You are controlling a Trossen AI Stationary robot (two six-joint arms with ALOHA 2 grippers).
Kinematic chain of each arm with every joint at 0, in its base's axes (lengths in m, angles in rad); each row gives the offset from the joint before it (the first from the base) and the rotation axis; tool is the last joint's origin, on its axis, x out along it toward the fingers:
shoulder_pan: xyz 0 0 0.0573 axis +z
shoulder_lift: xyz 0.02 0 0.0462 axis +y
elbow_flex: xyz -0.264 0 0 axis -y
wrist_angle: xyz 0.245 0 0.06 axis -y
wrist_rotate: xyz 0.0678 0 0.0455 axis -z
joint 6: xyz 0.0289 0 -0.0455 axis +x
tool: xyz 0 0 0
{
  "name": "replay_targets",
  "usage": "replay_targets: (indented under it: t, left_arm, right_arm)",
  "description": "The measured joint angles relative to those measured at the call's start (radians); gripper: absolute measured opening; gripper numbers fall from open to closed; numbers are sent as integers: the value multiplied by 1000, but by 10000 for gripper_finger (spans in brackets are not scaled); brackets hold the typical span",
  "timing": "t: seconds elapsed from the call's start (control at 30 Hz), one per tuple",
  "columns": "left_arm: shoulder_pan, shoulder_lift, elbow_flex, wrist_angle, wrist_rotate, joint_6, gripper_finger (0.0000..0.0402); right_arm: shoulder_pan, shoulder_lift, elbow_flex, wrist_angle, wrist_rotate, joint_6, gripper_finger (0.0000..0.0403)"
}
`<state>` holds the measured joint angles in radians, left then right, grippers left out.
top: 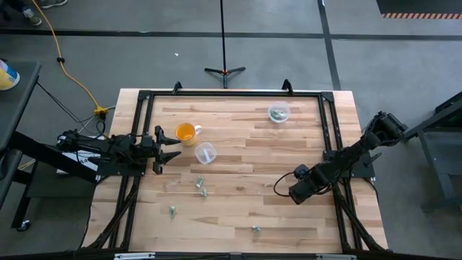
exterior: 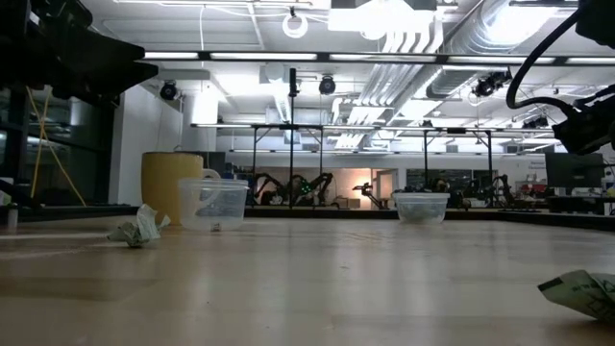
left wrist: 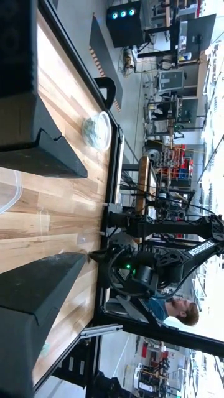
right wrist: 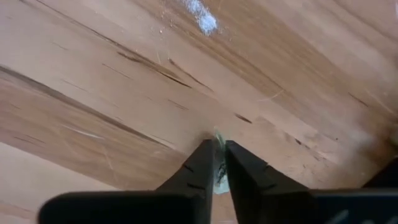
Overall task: Pick and place Stevia / Truvia into bins
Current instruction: Put the stevia packet into the bottom transparent container
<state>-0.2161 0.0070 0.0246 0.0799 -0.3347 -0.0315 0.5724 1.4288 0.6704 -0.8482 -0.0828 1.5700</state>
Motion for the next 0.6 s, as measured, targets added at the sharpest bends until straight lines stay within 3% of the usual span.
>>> replay_targets:
  t: [0.1,0.33,0.47,0.6]
  left_arm:
    - [0,0,0,0,0,0,241]
    - [0,0,0,1,0,0,241]
    - [0,0,0,1,0,0,241]
    - [0,0,0,2,0,0,241]
  right_arm:
    - [0,0,0,21,29,-8,5]
    - [-46,0,4,241,200,-141,2]
    - [-105,0,5,392,292,-284,1]
    - [-179,0,5,582,373,-535,1]
